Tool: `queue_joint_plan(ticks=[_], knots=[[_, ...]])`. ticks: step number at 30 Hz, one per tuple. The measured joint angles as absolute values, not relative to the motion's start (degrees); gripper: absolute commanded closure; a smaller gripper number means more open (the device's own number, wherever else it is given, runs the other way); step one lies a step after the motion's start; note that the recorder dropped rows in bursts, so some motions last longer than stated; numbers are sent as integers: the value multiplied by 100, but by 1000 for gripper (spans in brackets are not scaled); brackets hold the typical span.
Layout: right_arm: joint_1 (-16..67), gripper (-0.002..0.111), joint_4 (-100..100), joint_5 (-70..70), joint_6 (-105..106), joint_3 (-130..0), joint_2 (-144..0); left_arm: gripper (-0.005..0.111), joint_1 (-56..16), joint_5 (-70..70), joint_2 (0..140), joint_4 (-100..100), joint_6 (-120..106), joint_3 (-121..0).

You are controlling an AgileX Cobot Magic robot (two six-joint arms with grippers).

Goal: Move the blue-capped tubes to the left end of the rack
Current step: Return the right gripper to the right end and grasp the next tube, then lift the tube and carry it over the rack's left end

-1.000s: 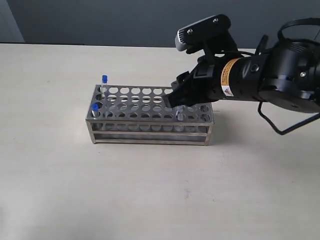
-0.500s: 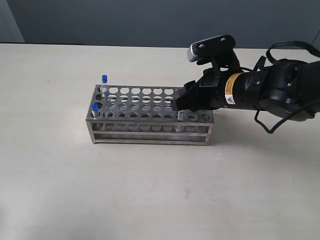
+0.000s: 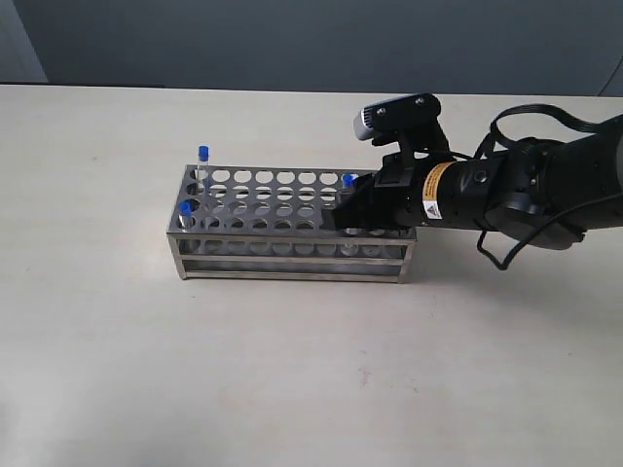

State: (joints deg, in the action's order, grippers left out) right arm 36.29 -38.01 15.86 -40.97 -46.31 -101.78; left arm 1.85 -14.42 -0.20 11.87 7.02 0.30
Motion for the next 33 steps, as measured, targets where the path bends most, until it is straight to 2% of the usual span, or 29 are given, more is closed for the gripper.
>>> queue_joint_plan(ticks=[1, 21, 26, 33], knots=[[3629, 108, -3801, 1548, -4107, -4631, -10162, 106, 185, -1442, -20, 1187, 702, 30], [3629, 108, -3982, 954, -4131, -4631, -9020, 106, 185, -1442, -20, 1187, 702, 30], [3940, 108, -4107, 880, -4120, -4759, -8716, 106, 185, -1442, -20, 1187, 702, 30], [4461, 108, -4321, 905, -4088, -5654, -8910, 106, 185, -1442, -20, 1187, 702, 30]])
